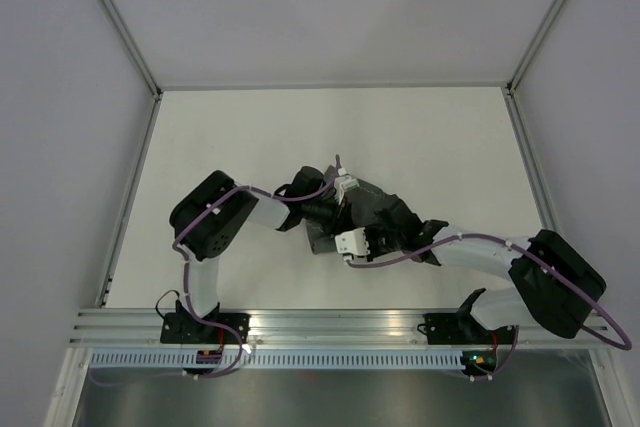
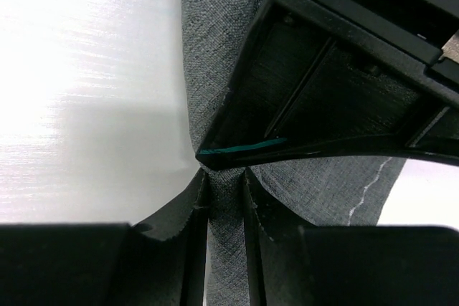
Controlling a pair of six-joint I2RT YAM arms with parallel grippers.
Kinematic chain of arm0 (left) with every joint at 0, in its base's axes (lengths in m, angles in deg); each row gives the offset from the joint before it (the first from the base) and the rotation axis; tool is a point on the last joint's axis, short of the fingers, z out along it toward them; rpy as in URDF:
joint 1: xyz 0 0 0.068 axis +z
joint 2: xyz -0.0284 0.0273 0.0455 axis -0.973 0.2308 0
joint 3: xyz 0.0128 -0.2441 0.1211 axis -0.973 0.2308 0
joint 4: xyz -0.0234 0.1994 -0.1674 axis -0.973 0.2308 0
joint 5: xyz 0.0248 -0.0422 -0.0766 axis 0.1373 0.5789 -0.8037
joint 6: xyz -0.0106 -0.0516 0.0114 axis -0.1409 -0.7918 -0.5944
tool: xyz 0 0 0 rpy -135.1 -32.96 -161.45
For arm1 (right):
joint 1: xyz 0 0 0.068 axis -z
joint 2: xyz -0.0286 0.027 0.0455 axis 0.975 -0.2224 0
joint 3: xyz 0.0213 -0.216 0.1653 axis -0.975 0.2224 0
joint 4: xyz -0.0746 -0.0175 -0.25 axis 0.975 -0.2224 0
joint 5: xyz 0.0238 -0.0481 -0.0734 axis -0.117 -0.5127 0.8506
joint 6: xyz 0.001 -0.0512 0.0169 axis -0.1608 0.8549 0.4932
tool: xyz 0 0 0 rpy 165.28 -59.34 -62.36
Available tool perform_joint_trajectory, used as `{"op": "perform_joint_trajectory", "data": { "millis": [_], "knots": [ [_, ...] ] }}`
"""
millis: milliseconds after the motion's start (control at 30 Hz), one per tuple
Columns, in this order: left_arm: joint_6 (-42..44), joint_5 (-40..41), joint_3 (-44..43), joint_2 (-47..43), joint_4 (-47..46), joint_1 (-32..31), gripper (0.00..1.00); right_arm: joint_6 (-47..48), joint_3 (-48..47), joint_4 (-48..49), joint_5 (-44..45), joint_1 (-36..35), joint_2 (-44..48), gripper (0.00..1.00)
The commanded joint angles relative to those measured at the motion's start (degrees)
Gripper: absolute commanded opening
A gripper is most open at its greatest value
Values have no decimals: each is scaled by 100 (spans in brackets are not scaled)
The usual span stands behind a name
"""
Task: Fold the napkin, place the utensils inside, and roll it up
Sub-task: Roll the napkin with the utensil
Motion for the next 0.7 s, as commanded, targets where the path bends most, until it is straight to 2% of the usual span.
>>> {"op": "perform_joint_trajectory", "data": {
  "millis": [0,300,567,600,667],
  "knots": [
    [8,555,320,-78,853,0,33,-55,-430,-1187,-218,236,-482,2],
    [-106,785,135,-492,923,79,45,94,-1064,-2137,-447,465,-975,1],
    [-167,1268,152,-913,915,246,50,156,-1486,-2779,-553,571,-1283,0],
    [-185,1477,179,-1062,906,307,52,165,-1539,-2831,-588,579,-1318,0],
    [-273,1820,232,-1221,897,386,62,173,-1688,-2998,-640,615,-1414,0]
  ]
}}
